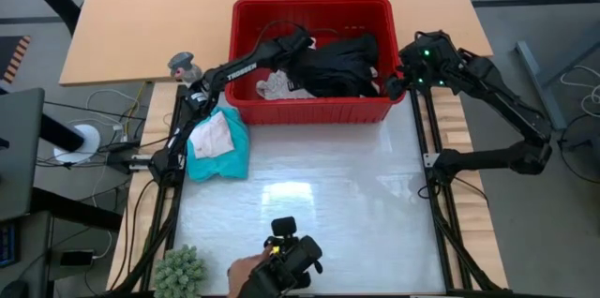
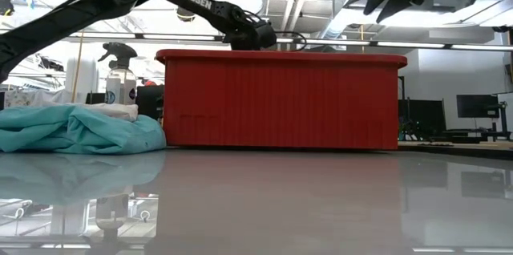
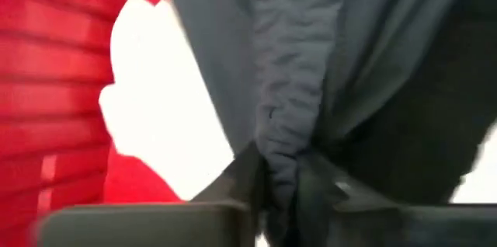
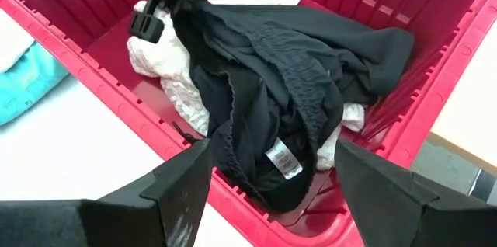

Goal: Fold laundry
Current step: Fold the black shorts

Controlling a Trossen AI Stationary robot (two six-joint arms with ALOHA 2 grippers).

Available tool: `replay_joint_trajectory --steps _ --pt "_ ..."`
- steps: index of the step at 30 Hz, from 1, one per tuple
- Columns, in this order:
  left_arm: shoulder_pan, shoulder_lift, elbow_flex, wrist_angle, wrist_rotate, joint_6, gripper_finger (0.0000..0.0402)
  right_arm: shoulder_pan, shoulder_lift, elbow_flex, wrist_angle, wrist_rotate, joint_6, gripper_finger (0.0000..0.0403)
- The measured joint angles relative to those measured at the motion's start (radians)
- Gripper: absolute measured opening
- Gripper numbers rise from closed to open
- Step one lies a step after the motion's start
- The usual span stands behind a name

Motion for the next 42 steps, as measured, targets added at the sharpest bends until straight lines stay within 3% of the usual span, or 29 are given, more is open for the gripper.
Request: replay_joint_trajectory --steps 5,19,22,28,33,36,42 --pt "-0.018 -0.001 0.109 -0.078 -0.099 -0.027 0.0004 0.000 0.014 0.000 0.018 0.003 0.000 0.0297" --pt "-0.062 -0.300 0.104 0.063 -0.160 -0.080 0.0001 0.003 0.101 0.000 0.164 -0.034 -0.120 0.0297" --pt "-0.062 -0.332 0.104 0.094 -0.167 -0.083 0.0000 0.019 0.136 0.000 0.246 -0.097 -0.171 0.0297" --pt "-0.056 -0.335 0.105 0.144 -0.190 -0.094 0.0000 0.108 0.263 0.000 0.365 -0.097 -0.232 0.0297" --pt "-0.047 -0.331 0.105 0.145 -0.204 -0.091 0.0000 0.178 0.377 0.000 0.399 0.075 -0.189 0.0297" --pt "-0.041 -0.329 0.105 0.150 -0.218 -0.091 0.0000 0.196 0.425 0.000 0.418 0.107 -0.167 0.0297" --pt "-0.037 -0.329 0.106 0.186 -0.233 -0.063 0.0000 0.203 0.512 0.000 0.432 0.281 -0.152 0.0297"
